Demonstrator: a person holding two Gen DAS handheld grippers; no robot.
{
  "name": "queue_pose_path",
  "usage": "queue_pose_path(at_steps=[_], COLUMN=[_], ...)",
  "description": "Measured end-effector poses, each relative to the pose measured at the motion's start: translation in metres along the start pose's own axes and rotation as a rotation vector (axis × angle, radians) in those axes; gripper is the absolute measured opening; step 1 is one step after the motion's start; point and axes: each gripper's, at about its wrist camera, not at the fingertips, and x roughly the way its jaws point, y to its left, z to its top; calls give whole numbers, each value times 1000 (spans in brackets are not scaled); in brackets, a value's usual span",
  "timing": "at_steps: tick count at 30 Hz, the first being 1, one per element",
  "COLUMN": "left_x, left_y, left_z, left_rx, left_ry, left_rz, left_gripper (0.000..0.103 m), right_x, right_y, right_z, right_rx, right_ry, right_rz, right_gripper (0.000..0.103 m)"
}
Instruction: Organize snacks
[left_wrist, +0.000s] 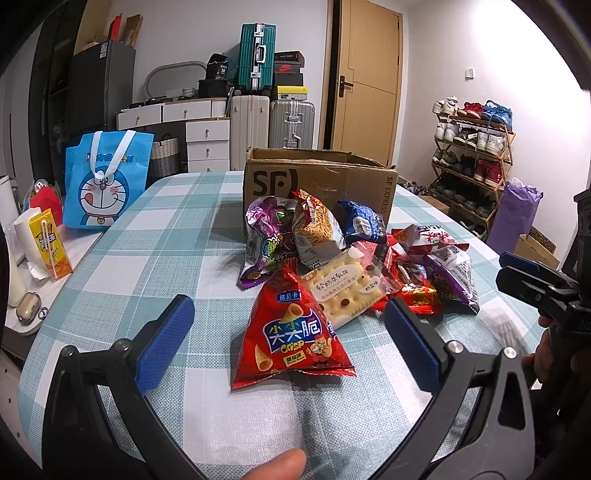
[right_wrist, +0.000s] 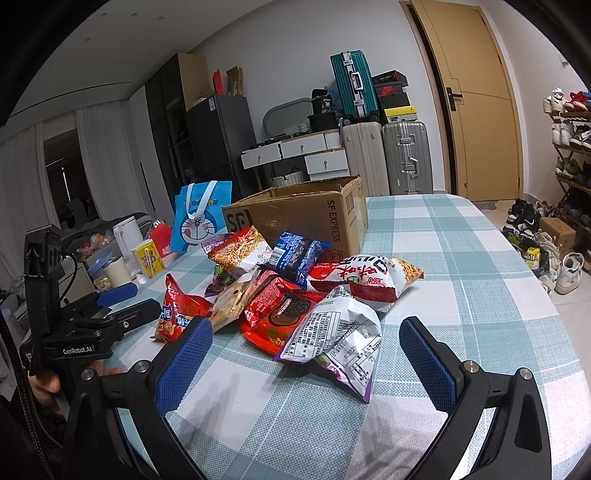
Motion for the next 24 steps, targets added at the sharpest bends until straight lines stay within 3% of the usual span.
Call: queue_pose_path(at_steps=[24], left_x=[2], left_y=[1], left_z=[-7], left_rx=[1], left_ry=[8], left_rz=[8], left_gripper=[103], right_x=[2], right_y=[0], right_z=[-1], right_rx=[-3], right_ry=[14], right_rz=[-11], right_gripper=[103])
